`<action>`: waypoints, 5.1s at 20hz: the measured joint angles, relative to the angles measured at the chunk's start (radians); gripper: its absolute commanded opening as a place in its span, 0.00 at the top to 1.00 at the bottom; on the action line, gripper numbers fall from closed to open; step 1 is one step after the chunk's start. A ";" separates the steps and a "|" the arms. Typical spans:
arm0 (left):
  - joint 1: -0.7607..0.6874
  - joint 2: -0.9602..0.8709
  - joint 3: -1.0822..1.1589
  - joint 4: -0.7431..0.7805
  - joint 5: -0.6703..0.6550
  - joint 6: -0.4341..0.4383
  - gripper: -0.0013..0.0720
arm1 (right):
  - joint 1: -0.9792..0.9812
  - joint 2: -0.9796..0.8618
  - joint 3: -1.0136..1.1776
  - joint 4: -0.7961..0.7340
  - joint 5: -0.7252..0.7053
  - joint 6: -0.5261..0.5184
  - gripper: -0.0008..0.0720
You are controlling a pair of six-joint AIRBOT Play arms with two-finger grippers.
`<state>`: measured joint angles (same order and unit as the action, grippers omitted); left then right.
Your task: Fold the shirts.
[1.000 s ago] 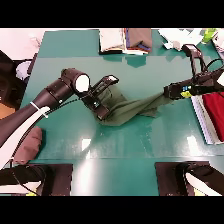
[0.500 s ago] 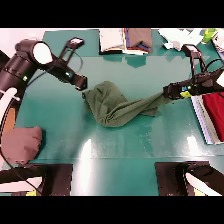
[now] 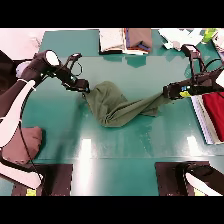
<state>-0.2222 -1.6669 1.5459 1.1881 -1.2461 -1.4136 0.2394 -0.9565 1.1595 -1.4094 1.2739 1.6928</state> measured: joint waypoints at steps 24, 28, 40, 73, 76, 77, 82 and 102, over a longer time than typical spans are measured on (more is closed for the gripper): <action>0.011 0.681 0.416 0.203 0.053 0.001 0.94 | 0.000 0.111 0.684 -0.160 0.050 0.025 0.97; 0.011 0.789 0.440 0.211 0.090 0.001 0.94 | 0.000 0.101 0.819 -0.224 0.151 0.025 0.97; 0.011 0.310 0.381 0.244 -0.212 -0.006 0.94 | -0.001 -0.239 0.553 -0.282 0.394 0.024 0.96; 0.228 0.314 -0.315 0.224 0.001 -0.078 0.33 | -0.324 -0.151 -0.436 0.112 -0.004 0.055 0.29; 0.228 0.315 -0.319 0.222 0.007 -0.078 0.33 | -0.261 -0.181 -0.457 0.123 -0.049 0.089 0.29; 0.229 0.315 -0.320 0.222 0.007 -0.078 0.33 | -0.244 -0.195 -0.457 0.128 -0.052 0.101 0.29; 0.228 0.315 -0.321 0.222 0.008 -0.074 0.32 | -0.185 -0.245 -0.465 0.141 -0.075 0.120 0.89; 0.230 0.089 -0.320 0.100 0.119 -0.051 0.92 | -0.158 -0.200 -0.467 0.123 -0.127 0.125 0.96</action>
<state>0.0082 -1.5776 1.2255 1.2884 -1.1271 -1.4647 0.0814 -1.1561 0.6930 -1.2861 1.1473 1.8175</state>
